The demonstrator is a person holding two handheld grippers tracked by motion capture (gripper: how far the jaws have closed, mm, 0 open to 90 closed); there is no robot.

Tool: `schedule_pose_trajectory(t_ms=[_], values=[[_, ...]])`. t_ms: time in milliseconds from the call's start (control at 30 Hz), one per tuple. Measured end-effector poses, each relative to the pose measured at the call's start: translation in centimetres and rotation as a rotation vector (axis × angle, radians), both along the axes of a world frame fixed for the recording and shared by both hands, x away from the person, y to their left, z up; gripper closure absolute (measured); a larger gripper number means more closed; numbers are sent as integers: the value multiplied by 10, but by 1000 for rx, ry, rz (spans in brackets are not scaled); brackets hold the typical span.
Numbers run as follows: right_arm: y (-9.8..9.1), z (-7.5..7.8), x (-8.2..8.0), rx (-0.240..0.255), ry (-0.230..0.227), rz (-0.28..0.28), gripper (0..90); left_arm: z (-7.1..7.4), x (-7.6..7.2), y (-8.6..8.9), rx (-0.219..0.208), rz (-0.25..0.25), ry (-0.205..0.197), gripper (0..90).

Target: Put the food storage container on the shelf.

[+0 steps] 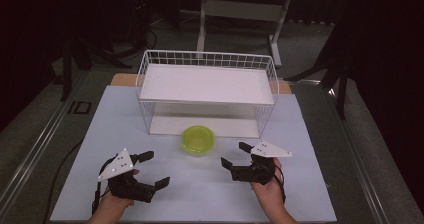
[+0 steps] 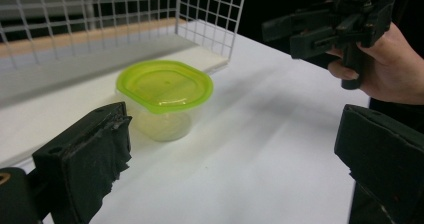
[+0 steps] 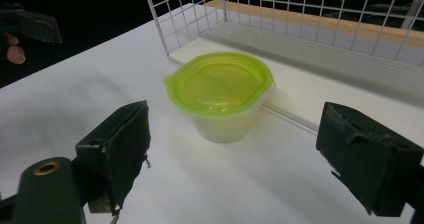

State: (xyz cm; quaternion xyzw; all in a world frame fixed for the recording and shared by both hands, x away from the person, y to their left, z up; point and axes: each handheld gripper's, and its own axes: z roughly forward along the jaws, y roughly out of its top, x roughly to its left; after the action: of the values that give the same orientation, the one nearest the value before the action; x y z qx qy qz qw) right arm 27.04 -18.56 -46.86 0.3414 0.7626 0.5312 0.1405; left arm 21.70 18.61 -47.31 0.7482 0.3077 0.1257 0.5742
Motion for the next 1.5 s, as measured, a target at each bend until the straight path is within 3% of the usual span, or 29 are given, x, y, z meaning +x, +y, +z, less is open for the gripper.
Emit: schedule_pose_trajectory(t_ms=[67, 133, 200, 433, 600, 700, 767, 967, 1033, 1200, 1333, 1400, 1500], values=[[2, 3, 2, -13, 0, -1, 142, 2, 3, -1, -4, -3, -1, 23], [4, 4, 5, -49, -7, -7, 152, 4, 6, -1, -42, 21, 3, 23], [6, 3, 9, -62, -13, 3, 188, 6, 13, 0, -74, 25, 36, 23], [16, 0, 22, -100, 5, 38, 242, 12, 32, -9, -5, 39, 15, 54], [20, -2, 34, -21, 39, 57, 235, 11, 49, -22, 31, 33, 39, 87], [22, -2, 43, -4, 37, 62, 187, 6, 62, -29, 35, 61, 84, 117], [24, -2, 48, -24, 52, 44, 187, 2, 69, -33, 50, 86, 108, 137], [29, -9, 64, 20, 163, 30, 149, -9, 92, -38, 69, 123, 183, 150], [31, -13, 70, 22, 199, 22, 149, -13, 99, -39, 59, 143, 236, 158], [38, -19, 77, 34, 192, 17, 135, -23, 112, -41, 80, 191, 297, 159], [43, -25, 84, -7, 191, -3, 203, -31, 119, -42, 88, 206, 335, 159], [43, -27, 89, 3, 214, -5, 247, -34, 121, -43, 75, 201, 349, 249], [44, -28, 92, -33, 223, -18, 334, -38, 123, -44, 74, 191, 362, 396]])
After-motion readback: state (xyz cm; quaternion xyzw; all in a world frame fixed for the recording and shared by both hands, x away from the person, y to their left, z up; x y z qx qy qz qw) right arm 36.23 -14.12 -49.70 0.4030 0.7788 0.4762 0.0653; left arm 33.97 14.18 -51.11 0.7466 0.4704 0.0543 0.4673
